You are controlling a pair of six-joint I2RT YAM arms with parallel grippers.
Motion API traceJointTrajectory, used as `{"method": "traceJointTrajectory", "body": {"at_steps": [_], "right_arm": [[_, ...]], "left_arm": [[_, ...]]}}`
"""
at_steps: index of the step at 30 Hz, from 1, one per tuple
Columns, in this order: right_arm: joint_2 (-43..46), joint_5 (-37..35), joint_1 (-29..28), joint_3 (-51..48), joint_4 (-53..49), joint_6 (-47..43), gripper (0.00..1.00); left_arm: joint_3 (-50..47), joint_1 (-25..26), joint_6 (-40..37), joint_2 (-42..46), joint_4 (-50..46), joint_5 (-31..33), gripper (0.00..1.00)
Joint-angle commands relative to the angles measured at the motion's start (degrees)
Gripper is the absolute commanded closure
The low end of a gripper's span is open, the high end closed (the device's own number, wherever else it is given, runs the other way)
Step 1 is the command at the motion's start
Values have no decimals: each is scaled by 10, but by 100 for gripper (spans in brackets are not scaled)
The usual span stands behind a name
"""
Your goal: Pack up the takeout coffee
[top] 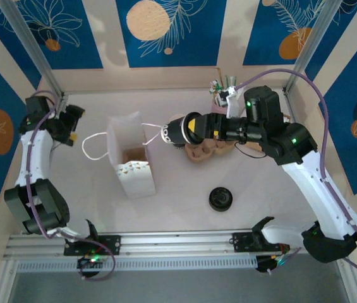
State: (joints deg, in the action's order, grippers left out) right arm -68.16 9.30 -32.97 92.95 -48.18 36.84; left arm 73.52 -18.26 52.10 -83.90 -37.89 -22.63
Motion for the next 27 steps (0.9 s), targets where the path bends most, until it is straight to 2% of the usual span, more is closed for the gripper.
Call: {"method": "traceJointTrajectory", "body": {"at_steps": [1,7,12,16,21,27], "right_arm": [[-7,43,12,29,11,64,37],[-41,67,19,83,-19,89,37],[-81,83,16,125,-37,85,38],[-112,75,3,165,-55,79,39],[-173,32,-42,245,-112,51,39],[-267,-36,-100,378,-205,27,40]], "left_arm": [[-52,-4,5,42,-88,-4,11],[-115,12,-32,77,-143,-10,15],[-185,28,-57,75,-98,-48,17],[-190,67,-78,65,-97,-49,20],[-195,115,-83,52,-101,-51,20],[-226,182,-72,80,-109,-44,20]]}}
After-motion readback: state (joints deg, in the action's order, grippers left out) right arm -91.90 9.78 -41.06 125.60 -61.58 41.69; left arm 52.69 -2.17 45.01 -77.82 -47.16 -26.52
